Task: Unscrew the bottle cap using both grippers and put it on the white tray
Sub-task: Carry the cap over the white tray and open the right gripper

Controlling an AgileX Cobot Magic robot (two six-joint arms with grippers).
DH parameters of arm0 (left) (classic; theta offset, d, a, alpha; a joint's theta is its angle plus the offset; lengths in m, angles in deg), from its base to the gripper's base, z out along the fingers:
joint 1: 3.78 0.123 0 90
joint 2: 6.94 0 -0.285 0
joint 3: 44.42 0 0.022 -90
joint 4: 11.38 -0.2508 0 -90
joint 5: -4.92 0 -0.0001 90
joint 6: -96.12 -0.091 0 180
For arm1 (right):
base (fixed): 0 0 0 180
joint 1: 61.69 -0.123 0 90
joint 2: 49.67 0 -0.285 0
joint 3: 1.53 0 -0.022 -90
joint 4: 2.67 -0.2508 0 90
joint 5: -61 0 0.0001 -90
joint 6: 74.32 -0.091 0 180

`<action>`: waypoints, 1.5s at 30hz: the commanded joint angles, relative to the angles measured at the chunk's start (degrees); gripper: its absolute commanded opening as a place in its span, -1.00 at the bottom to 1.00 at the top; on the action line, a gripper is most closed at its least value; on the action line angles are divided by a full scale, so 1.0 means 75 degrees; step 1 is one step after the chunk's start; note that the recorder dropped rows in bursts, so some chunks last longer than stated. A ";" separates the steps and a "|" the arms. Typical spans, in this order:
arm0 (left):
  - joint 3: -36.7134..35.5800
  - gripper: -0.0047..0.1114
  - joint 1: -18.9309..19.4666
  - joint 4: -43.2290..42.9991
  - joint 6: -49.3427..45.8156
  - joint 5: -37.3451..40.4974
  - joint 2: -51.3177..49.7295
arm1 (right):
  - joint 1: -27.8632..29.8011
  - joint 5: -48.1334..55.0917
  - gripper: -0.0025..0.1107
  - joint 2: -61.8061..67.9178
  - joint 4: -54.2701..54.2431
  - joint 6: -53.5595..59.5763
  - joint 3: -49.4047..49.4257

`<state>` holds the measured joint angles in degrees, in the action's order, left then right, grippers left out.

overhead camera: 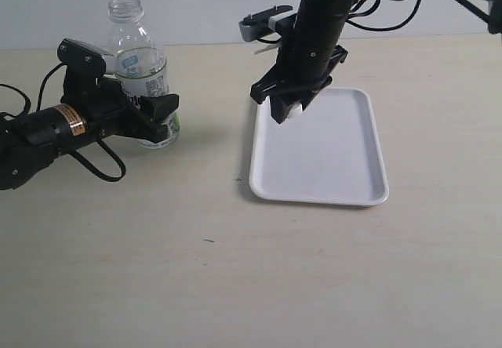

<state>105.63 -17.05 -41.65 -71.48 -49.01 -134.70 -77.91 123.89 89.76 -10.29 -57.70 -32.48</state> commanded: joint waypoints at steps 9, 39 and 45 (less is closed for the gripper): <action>0.0023 -0.92 0.0014 0.0117 -0.0038 -0.0243 0.0031 | 0.0029 -0.0508 -0.96 0.0497 0.0064 -0.0197 -0.0031; 0.0023 -0.92 0.0014 0.0089 -0.0023 -0.0229 0.0031 | 0.0029 0.0161 -0.80 0.0573 0.0100 -0.0191 -0.0031; 0.0023 -0.92 0.0014 0.0054 -0.0023 -0.0228 0.0031 | 0.0029 0.0212 -0.69 0.0573 0.0100 -0.0174 -0.0031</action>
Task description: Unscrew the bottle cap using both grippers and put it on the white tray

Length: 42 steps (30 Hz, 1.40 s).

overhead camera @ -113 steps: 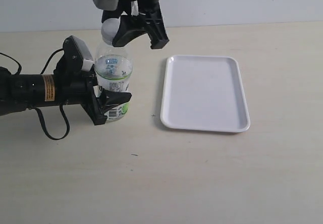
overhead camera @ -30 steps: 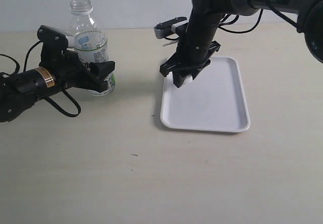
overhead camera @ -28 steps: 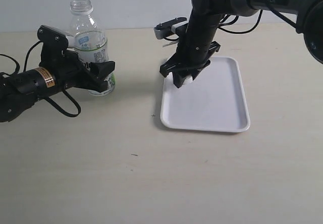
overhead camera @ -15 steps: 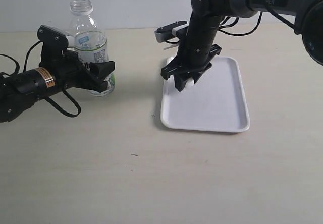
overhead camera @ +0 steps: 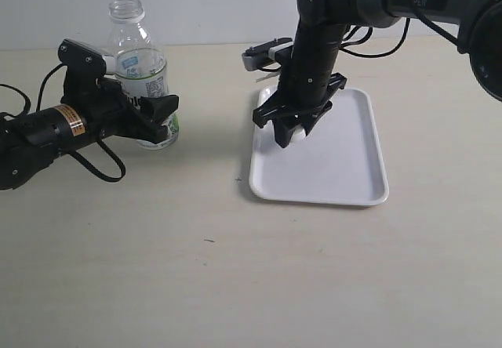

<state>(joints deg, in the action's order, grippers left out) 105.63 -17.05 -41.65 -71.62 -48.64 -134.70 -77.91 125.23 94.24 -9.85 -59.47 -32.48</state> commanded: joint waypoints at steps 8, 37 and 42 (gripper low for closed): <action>0.0023 -0.92 0.0014 0.0054 -0.0005 -0.0263 0.0031 | 0.0029 0.0064 -0.36 -0.0024 0.0041 0.0062 -0.0031; 0.0023 -0.92 0.0014 0.0072 0.0252 -0.0231 0.0031 | 0.0029 0.0764 0.21 -0.1674 0.0626 0.0060 -0.0031; 0.0023 -0.92 0.0014 0.0387 0.0239 -0.0103 0.0015 | 0.0029 0.0764 0.21 -0.2717 -0.0356 0.0710 0.0186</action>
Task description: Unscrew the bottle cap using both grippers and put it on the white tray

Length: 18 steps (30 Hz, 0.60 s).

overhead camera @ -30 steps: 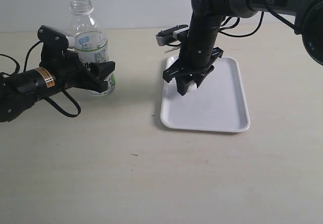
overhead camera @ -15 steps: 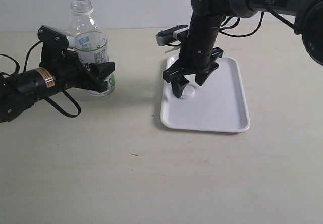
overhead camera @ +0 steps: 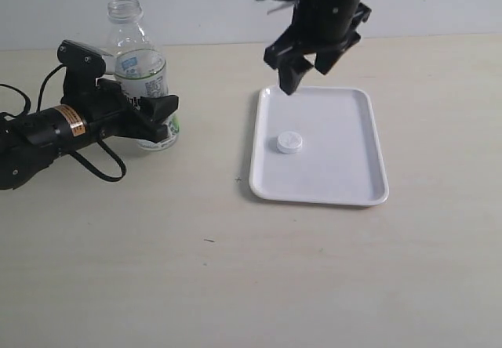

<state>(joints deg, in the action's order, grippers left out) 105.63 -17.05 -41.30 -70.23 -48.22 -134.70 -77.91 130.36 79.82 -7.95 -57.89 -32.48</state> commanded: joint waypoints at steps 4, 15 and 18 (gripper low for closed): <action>0.0023 -0.92 0.0014 0.0503 -0.0229 -0.0223 -0.0184 | 0.0029 0.0080 0.21 -0.1324 -0.0653 0.0537 0.0476; 0.0023 -0.92 0.0014 0.0502 -0.0405 -0.0525 -0.0291 | 0.0029 0.0080 0.21 -0.1533 -0.0647 0.0596 0.0736; 0.0023 -0.89 0.0014 0.0502 -0.0405 -0.0538 -0.0291 | 0.0029 0.0080 0.21 -0.1546 -0.0676 0.0596 0.0736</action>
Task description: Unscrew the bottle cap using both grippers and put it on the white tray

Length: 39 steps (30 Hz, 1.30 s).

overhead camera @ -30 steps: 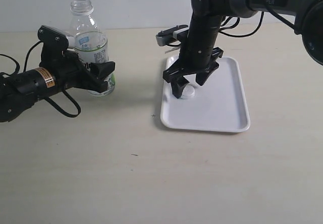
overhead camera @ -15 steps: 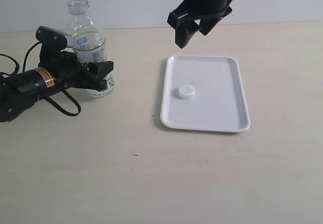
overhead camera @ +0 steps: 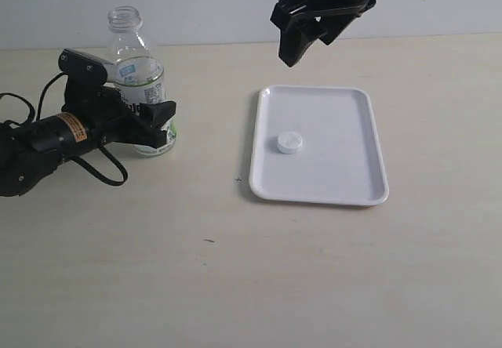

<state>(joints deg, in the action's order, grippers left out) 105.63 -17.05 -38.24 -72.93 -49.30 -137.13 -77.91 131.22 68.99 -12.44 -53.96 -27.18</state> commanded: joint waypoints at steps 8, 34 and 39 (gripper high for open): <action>0.0023 0.20 0.0014 0.0078 -0.0007 -0.0477 0.0033 | 0.0029 -0.0035 0.21 -0.0092 -0.0315 0.0071 0.0030; -0.2594 0.72 0.0014 0.0092 -0.0812 -0.0031 0.2548 | 0.0029 -0.0035 -0.01 -0.1283 -0.0450 0.0102 0.0565; -0.3100 0.29 0.0014 0.0092 -0.0823 -0.0046 0.3329 | 0.0029 -0.0035 -0.42 -0.2251 -0.0450 0.0062 0.1628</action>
<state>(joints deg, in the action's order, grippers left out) 84.32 -17.05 -38.23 -78.77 -49.53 -115.31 -77.91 131.11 56.12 -15.54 -53.82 -18.65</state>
